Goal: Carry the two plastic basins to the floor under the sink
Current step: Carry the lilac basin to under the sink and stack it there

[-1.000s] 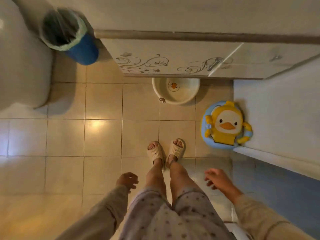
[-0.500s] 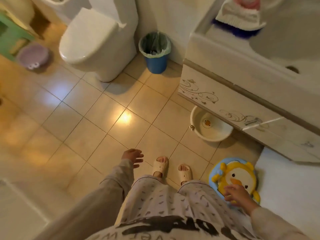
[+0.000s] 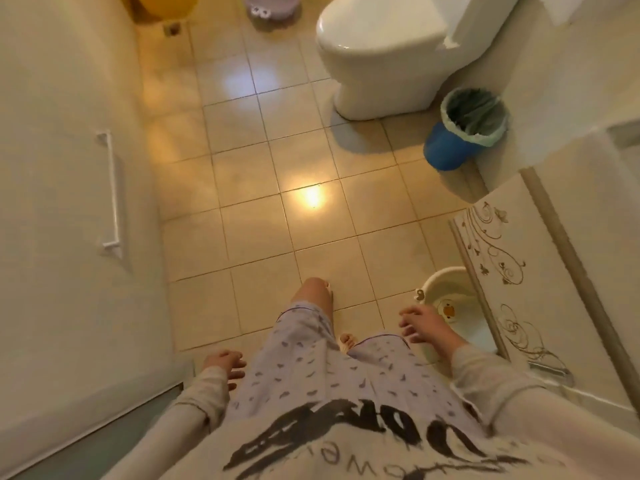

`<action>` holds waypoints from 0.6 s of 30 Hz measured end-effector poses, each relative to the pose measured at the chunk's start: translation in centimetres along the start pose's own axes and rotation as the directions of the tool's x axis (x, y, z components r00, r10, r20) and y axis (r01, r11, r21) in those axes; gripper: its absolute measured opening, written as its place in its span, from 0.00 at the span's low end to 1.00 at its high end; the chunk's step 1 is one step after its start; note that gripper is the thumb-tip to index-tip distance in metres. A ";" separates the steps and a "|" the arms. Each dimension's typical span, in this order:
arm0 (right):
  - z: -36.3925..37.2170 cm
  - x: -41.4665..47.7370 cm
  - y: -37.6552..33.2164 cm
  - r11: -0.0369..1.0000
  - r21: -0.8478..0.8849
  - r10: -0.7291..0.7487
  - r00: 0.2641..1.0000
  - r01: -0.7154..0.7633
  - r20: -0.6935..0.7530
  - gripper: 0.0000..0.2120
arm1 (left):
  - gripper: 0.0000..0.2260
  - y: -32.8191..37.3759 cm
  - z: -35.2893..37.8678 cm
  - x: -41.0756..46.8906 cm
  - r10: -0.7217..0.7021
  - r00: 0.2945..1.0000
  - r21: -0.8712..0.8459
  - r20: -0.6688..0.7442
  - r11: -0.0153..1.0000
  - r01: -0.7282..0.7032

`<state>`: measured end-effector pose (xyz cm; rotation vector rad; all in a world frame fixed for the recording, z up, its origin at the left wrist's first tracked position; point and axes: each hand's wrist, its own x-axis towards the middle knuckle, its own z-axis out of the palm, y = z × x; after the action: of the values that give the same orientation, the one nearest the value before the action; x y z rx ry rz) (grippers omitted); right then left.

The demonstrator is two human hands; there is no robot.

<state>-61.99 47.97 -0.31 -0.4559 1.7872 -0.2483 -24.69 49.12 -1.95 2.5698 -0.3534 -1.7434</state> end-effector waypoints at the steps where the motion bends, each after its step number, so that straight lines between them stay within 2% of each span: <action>1: 0.4 0.3 -1.9 0.999 -0.026 -0.037 0.999 0.037 0.016 0.07 | 0.05 -1.1 -0.7 0.2 -0.043 0.999 -0.037 -0.003 0.998 0.043; 6: 2.3 1.8 -9.4 0.981 -0.119 -0.144 0.987 0.152 0.070 0.08 | 0.06 -3.6 -2.9 1.4 -0.185 0.983 -0.212 0.018 0.960 0.185; 11: 4.8 4.5 -13.9 0.983 -0.137 -0.112 0.989 0.125 0.094 0.11 | 0.10 3.0 -5.0 3.3 -0.222 0.975 -0.295 0.028 0.930 0.220; 14: 5.5 5.7 -15.0 0.980 -0.180 -0.074 0.995 0.084 0.063 0.12 | 0.06 8.7 -5.9 3.5 -0.152 0.988 -0.270 0.023 0.951 0.152; 18: 6.7 7.4 -18.4 0.982 -0.189 -0.027 1.000 0.028 0.006 0.11 | 0.04 18.9 -9.3 4.2 0.009 1.000 -0.212 0.001 0.977 -0.008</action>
<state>-53.92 28.70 -1.23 -0.6162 1.8103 -0.0970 -18.03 28.84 0.36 2.4136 -0.1671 -1.6794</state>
